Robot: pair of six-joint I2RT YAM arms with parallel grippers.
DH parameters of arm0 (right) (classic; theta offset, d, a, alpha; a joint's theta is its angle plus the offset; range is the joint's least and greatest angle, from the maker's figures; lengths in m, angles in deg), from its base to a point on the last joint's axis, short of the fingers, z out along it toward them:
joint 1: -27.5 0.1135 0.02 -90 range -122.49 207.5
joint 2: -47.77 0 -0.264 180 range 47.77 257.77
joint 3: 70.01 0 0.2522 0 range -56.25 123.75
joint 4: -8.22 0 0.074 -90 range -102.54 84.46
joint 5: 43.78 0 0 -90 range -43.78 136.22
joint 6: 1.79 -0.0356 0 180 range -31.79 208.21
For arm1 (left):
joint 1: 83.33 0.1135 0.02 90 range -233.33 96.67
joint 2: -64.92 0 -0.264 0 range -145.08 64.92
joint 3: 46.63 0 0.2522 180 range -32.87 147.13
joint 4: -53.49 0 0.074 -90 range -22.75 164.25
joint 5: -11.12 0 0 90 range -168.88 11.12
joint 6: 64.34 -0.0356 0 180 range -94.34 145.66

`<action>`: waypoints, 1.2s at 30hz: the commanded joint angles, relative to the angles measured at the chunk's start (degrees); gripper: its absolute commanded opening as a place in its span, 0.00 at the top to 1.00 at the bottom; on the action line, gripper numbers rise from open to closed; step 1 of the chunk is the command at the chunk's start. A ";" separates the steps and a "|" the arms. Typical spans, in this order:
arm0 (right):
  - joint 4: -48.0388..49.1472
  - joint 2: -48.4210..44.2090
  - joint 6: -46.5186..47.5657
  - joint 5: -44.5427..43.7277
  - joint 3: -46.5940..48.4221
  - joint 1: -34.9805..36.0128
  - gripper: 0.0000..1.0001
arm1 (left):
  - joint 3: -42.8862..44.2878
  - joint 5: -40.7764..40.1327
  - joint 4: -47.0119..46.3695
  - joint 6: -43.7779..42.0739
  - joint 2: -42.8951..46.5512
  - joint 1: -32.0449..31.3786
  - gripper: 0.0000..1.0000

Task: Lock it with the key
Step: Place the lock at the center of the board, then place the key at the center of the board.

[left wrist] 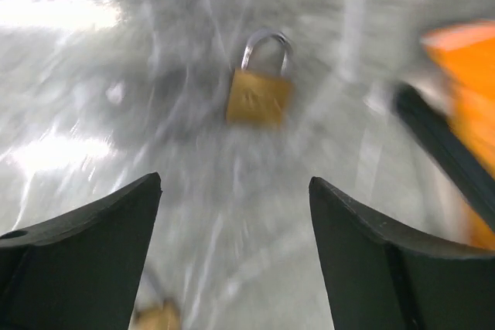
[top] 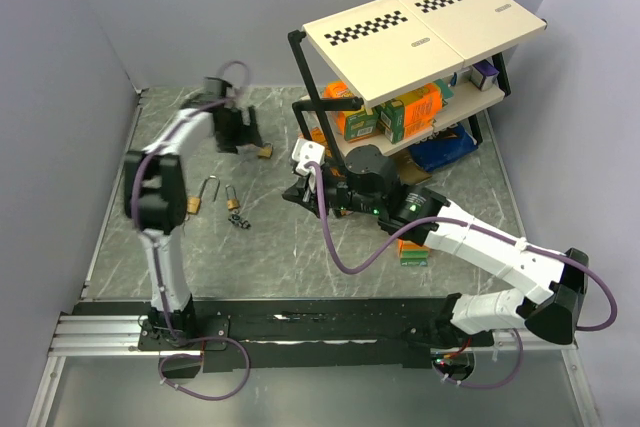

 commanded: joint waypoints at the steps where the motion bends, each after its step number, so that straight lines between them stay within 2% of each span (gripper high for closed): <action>1: 5.72 1.26 -2.33 -0.22 1.93 -0.39 1.00 | -8.71 27.68 -6.05 1.38 18.90 11.10 0.19; 2: 6.86 1.62 -2.68 0.65 2.20 -0.39 1.00 | -14.83 33.99 -10.42 1.04 24.93 15.99 0.19; 3: 7.39 2.58 -3.04 1.10 2.64 -0.39 1.00 | -17.76 45.37 -13.17 1.12 27.95 17.86 0.19; 5: 8.53 3.63 -4.09 1.45 3.69 -0.48 1.00 | -23.04 52.22 -18.00 1.21 36.98 21.38 0.20; 7: 9.94 5.04 -4.70 0.93 4.74 -0.40 1.00 | -29.46 59.07 -19.87 1.56 42.37 22.27 0.22; 9: 11.43 6.44 -5.15 0.05 5.27 -0.39 1.00 | -33.85 62.52 -20.75 2.00 49.23 22.45 0.24; 11: 11.79 7.33 -5.50 -1.09 6.24 -0.39 1.00 | -37.37 66.57 -24.51 7.76 55.28 22.28 0.26; 12: 13.36 8.11 -5.67 -1.36 6.50 -0.31 1.00 | -40.87 67.01 -29.58 10.76 57.14 22.36 0.28; 16: 14.95 10.58 -6.90 -6.96 8.96 0.13 1.00 | -46.52 66.41 -39.10 24.30 62.95 21.93 0.37; 22: 15.04 14.45 -9.89 -9.88 13.10 0.40 1.00 | -50.13 60.61 -44.12 33.27 66.03 17.10 0.41; 31: 15.04 14.89 -10.51 -10.24 13.19 0.66 1.00 | -52.77 53.40 -50.80 38.03 68.41 11.64 0.48; 36: 15.31 14.71 -10.16 -10.24 12.83 0.57 1.00 | -52.95 49.80 -49.85 37.69 67.63 9.01 0.53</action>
